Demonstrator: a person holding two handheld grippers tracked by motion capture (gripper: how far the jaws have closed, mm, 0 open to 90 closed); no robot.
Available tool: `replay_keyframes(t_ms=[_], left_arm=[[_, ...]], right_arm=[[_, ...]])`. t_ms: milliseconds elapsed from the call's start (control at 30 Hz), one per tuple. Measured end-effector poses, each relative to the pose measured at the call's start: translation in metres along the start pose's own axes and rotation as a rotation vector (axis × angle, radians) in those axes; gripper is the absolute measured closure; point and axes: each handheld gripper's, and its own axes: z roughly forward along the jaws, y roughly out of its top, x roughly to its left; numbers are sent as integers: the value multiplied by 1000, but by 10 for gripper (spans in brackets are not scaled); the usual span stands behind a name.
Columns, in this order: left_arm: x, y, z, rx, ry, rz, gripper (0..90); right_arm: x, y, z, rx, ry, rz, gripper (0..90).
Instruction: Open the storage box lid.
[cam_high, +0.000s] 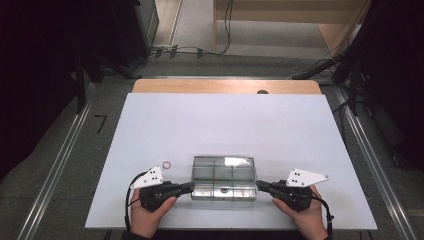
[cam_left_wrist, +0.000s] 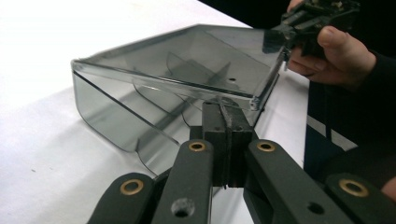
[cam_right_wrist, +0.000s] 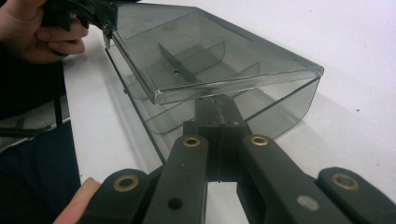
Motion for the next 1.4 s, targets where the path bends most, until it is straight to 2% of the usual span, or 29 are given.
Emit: replay_keyframes(t_ms=[167,233,333,467,700,767,900,1067,1300,1400], left_arm=[[0,5,-1,-11,28,5,791],[0,6,-1,-20,37,5,722],[-1,8,-2,-27,84,19,599],[0,10,-3,-42,133,15,422],[6,15,1,-51,181,17,233],[8,16,2,-50,208,11,155],[14,18,5,-32,188,4,45],[18,20,10,-24,189,2,0],[24,26,17,-37,190,6,1],[26,29,19,-47,189,23,39]], right_arm=[[-2,3,0,-13,4,1,885],[-2,5,0,-14,0,-4,885],[-1,8,0,-16,2,-7,885],[-1,11,0,-19,0,-9,885],[-1,15,-1,-24,2,-15,885],[-1,17,0,-26,1,-18,885],[-1,19,0,-29,-1,-14,885],[-1,23,0,-37,-2,-15,885],[-3,28,2,-49,-2,-21,885],[-4,31,3,-52,-4,-20,885]])
